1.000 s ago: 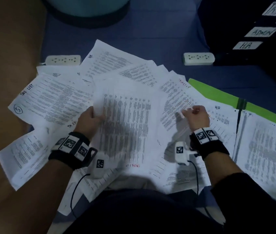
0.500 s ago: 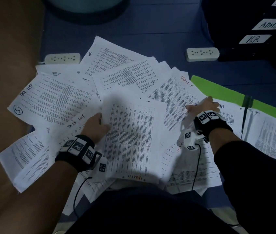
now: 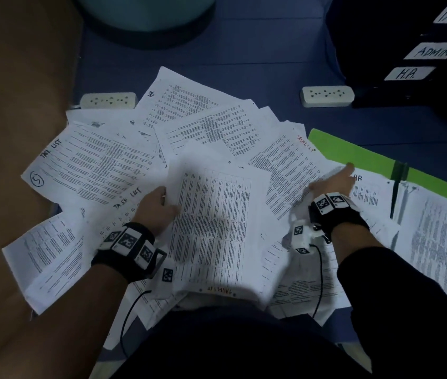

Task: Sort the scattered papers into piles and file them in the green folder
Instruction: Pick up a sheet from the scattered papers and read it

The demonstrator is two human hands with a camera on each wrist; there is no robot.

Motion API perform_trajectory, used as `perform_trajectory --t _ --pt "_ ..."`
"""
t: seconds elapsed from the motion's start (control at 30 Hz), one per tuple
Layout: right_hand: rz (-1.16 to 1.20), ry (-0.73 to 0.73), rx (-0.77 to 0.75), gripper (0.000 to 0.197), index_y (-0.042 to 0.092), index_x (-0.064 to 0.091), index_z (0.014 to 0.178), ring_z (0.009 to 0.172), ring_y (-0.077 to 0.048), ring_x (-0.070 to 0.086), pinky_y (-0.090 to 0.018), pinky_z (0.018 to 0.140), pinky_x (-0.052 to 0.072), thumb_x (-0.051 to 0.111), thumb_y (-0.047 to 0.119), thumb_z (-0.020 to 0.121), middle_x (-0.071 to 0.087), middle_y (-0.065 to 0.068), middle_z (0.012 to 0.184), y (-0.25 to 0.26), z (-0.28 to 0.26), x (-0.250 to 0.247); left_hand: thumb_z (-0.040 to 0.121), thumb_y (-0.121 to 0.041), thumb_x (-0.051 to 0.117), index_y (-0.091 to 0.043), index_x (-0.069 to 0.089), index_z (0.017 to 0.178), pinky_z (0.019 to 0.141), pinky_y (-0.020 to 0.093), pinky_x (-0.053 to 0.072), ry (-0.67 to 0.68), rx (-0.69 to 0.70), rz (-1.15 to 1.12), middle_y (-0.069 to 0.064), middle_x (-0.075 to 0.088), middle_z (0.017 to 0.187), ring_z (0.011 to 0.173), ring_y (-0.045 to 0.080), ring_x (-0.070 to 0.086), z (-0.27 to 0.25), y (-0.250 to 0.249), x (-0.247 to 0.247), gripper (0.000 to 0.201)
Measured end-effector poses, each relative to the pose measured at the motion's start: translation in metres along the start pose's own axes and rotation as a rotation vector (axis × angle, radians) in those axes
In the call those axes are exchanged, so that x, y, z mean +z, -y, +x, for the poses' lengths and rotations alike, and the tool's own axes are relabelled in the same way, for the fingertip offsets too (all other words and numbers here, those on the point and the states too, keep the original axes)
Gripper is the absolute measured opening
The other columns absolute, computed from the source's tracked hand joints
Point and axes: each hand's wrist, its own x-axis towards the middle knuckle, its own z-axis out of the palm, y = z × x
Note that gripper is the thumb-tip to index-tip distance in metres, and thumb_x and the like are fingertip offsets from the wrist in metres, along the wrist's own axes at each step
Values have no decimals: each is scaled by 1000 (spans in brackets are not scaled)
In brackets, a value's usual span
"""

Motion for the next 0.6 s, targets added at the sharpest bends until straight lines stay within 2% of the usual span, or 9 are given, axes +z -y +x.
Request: perform_trajectory --t 0.07,0.13,0.2,0.27,0.33,0.4,0.43,0.5,0.6 --pt "127 -63 9 83 17 16 147 124 -35 48 -43 98 44 69 9 84 40 -21 142 -9 4 -11 85 -7 63 -11 59 102 75 30 49 -20 9 -30 0 65 92 84 18 62 -1 0 -4 17" --pt "184 -79 20 66 13 29 143 119 -32 51 -39 96 43 65 13 87 47 -19 138 -18 6 -23 85 -6 64 -14 60 100 69 26 49 -14 31 -78 -6 65 88 82 14 62 -2 0 -5 18" --pt "114 -81 -21 40 12 51 126 107 -28 57 -34 90 44 63 14 87 59 -16 126 -21 6 -33 84 -5 65 -10 62 98 71 27 51 0 52 -92 -2 67 90 85 17 64 -6 -2 -6 16" --pt "8 -126 -88 20 12 63 107 100 -31 61 -30 83 45 58 9 88 66 -15 113 -23 3 -41 84 -4 65 -3 63 99 73 29 53 5 72 -108 5 69 92 87 20 65 -9 -7 -6 16" --pt "8 -165 -151 20 12 64 102 97 -32 60 -29 79 43 51 6 89 67 -15 108 -25 -2 -47 84 0 63 -8 64 97 66 23 50 -5 117 -114 0 67 87 81 16 64 -16 -14 -7 14" --pt "147 -244 -232 14 11 58 101 89 -28 56 -30 74 40 48 10 92 63 -16 102 -25 -13 -53 86 1 61 -14 65 92 63 30 53 -26 177 -119 -1 67 84 78 20 63 -24 -19 -12 16" --pt "249 -286 -280 9 14 54 99 85 -26 54 -31 72 39 47 13 94 60 -15 96 -26 -20 -57 86 1 59 -16 65 88 67 37 55 -30 206 -133 2 67 85 79 24 64 -28 -22 -16 18" --pt "398 -308 -378 2 20 44 95 74 -22 50 -30 68 38 45 19 96 53 -6 86 -24 -32 -67 85 2 59 -23 64 86 75 41 54 -12 256 -206 4 68 88 85 27 64 -39 -29 -26 26" --pt "554 -271 -556 11 25 42 89 62 0 45 -21 60 36 45 17 95 45 11 76 -16 -55 -87 79 -16 64 -22 61 89 73 30 51 51 358 -288 -2 68 80 81 15 64 -60 -42 -41 12"
